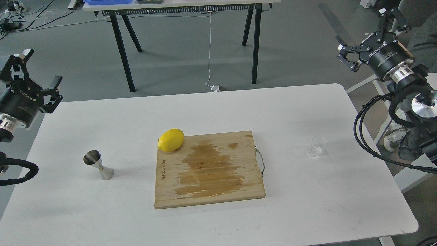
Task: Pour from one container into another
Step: 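Move the left gripper down toward the steel jigger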
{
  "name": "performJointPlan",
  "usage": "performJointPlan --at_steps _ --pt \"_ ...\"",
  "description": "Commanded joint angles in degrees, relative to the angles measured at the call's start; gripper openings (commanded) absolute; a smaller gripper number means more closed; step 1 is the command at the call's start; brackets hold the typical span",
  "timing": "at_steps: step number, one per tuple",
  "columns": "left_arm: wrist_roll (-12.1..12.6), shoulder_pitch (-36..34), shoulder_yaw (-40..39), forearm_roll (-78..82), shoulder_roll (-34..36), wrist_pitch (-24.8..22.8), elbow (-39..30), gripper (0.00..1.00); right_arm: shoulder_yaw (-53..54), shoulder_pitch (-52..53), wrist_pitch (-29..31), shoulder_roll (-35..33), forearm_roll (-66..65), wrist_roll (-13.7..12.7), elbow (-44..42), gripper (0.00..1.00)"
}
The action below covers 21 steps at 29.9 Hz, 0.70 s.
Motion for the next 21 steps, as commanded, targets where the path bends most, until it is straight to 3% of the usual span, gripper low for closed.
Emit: performJointPlan --at_steps 1,16,21 --pt "0.0 0.4 0.1 0.1 0.2 0.0 -0.1 0.99 0.1 0.4 0.0 0.0 0.0 0.0 0.1 0.99" --pt "0.0 -0.3 0.3 -2.1 2.4 0.0 0.3 0.99 -0.2 0.1 0.0 -0.8 0.0 0.0 0.0 0.99" --pt "0.0 -2.1 0.1 13.7 4.4 0.0 -0.2 0.99 -0.1 -0.4 0.0 -1.4 0.1 0.0 0.0 0.99"
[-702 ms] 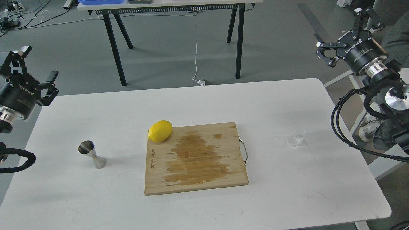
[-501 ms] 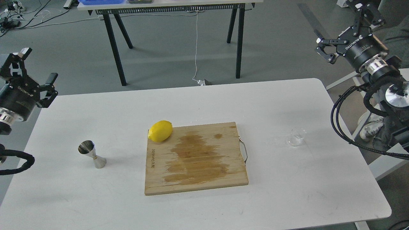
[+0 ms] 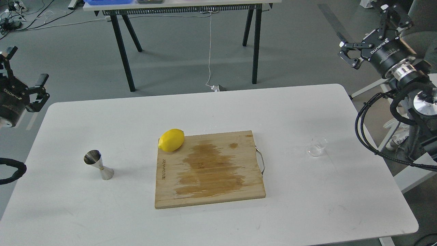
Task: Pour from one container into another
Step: 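Move the left gripper down toward the steel jigger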
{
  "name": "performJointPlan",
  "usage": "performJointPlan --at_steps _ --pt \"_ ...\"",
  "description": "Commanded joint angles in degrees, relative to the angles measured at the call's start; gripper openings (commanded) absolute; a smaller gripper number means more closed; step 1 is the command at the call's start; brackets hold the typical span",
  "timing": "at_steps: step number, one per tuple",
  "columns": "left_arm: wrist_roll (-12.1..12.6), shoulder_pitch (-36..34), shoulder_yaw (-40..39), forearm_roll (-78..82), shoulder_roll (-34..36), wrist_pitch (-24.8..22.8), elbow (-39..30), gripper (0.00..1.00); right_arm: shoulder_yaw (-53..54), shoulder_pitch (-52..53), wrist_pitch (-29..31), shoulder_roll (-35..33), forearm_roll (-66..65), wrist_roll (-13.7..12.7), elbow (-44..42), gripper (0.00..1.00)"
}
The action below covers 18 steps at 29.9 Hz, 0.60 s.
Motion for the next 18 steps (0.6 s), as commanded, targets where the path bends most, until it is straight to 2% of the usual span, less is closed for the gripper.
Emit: performJointPlan --at_steps 1,5,10,13,16,18 --pt "0.0 -2.1 -0.1 15.3 2.6 0.0 -0.6 0.99 0.0 -0.3 0.0 -0.3 0.0 0.0 0.0 0.99" --pt "0.0 -3.3 -0.4 30.8 4.8 0.0 -4.5 0.99 -0.3 -0.5 0.0 -0.3 0.0 0.0 0.2 0.99" --pt "0.0 -1.3 0.1 33.6 12.0 0.0 -17.9 0.99 -0.4 -0.9 0.0 -0.3 0.0 0.0 0.2 0.99" --pt "0.0 1.7 0.0 39.5 14.8 9.9 -25.0 0.99 -0.4 -1.7 0.0 -0.3 0.0 0.0 0.0 0.99" --pt "0.0 4.4 -0.1 47.2 15.0 24.5 -29.0 0.99 -0.5 -2.7 0.0 -0.3 0.0 0.0 0.2 0.99" --pt "0.0 7.9 -0.2 50.7 15.1 32.5 -30.1 0.99 -0.4 -3.0 0.0 -0.3 0.0 0.1 0.1 0.99"
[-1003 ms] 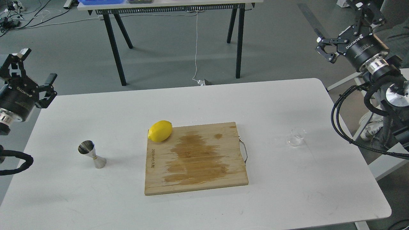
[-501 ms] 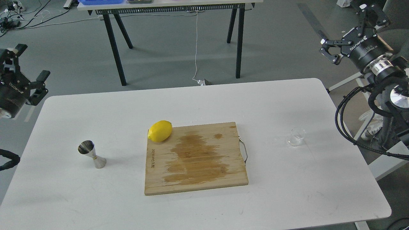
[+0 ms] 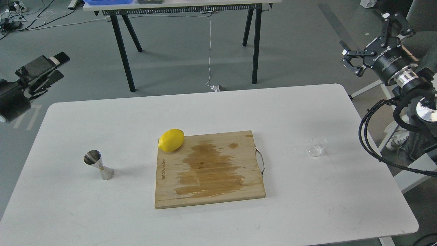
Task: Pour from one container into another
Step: 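Move the left gripper down toward the steel jigger, then close the left gripper around the steel jigger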
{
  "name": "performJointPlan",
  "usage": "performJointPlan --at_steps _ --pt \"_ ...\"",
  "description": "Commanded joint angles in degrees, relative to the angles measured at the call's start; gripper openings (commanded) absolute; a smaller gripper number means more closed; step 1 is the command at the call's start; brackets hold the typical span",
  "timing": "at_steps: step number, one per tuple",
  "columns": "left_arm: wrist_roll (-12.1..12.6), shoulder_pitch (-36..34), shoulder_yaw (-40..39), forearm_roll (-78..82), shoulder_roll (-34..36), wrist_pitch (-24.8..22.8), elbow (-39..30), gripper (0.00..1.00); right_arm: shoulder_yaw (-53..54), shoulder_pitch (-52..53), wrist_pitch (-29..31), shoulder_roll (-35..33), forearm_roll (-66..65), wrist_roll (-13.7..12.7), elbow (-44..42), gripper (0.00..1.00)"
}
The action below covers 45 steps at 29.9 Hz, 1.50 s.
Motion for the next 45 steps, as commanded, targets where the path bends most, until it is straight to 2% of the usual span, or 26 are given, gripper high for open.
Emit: performJointPlan --at_steps 1,5,6,11,15,23,36,45 --pt "0.0 6.0 -0.4 7.0 0.2 15.9 -2.8 0.99 0.2 -0.9 0.0 0.0 0.0 0.1 0.0 0.99" --pt "0.0 11.9 -0.1 14.6 0.5 33.8 -4.5 0.99 0.3 -1.2 0.0 -0.5 0.0 0.1 0.0 0.99" --pt "0.0 13.8 -0.1 16.6 0.8 35.3 -5.0 0.99 0.2 -1.3 0.0 -0.7 0.0 0.1 -0.1 0.99" --pt "0.0 21.8 -0.2 18.7 4.7 35.3 -9.5 0.98 0.2 -1.4 0.0 -0.6 0.0 0.1 -0.2 0.99" --pt "0.0 28.3 0.0 20.5 6.0 35.3 -9.6 0.98 0.1 -1.7 0.0 -0.7 0.0 0.1 -0.2 0.99" --pt "0.0 34.1 -0.3 23.9 2.2 35.3 -6.8 0.97 0.2 -2.1 0.0 -0.6 0.0 0.1 -0.2 0.99" --pt "0.0 36.2 -0.9 29.7 -11.7 35.3 3.6 0.98 0.0 -2.1 0.0 -0.2 0.0 0.1 -0.2 0.99" --pt "0.0 31.7 -0.1 30.1 -18.1 35.3 10.6 0.98 0.0 -2.1 0.0 -0.7 0.0 0.1 -0.1 0.99"
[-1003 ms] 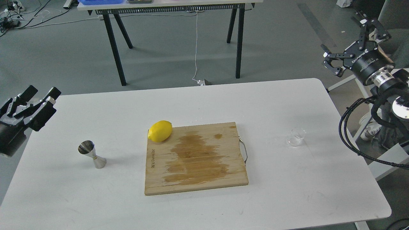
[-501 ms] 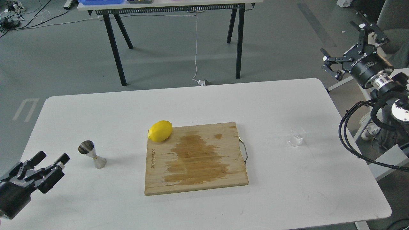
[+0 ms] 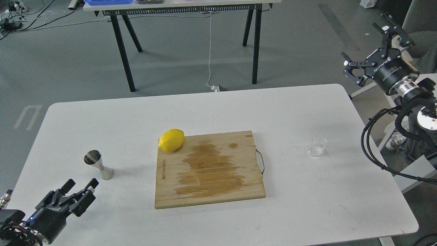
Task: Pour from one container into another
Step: 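Close the left gripper around the steel jigger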
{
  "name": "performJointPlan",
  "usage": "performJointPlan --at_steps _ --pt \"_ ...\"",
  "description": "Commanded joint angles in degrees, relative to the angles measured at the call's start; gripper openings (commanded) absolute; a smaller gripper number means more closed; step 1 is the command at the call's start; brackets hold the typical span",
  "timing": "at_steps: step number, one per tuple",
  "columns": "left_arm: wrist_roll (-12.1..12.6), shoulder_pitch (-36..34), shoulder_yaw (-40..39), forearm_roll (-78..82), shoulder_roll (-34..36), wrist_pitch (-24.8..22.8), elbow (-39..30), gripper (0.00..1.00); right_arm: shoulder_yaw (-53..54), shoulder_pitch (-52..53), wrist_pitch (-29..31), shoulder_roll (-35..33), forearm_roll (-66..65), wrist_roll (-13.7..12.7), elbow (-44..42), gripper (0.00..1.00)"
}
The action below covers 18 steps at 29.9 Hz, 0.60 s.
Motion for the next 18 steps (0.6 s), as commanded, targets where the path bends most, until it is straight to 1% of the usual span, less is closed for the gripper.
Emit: performJointPlan --at_steps 1,13,18 --pt "0.0 -2.1 0.5 0.0 -2.0 0.0 2.3 0.98 0.0 0.0 0.0 -0.2 0.0 0.0 0.1 0.99" --pt "0.0 -6.0 0.6 0.0 -5.6 0.0 7.1 0.97 -0.2 0.0 0.0 0.1 0.0 0.0 0.1 0.99" --pt "0.0 -6.2 0.6 0.0 -6.0 0.0 7.2 0.97 -0.2 -0.1 0.0 0.0 0.0 0.0 0.2 0.99"
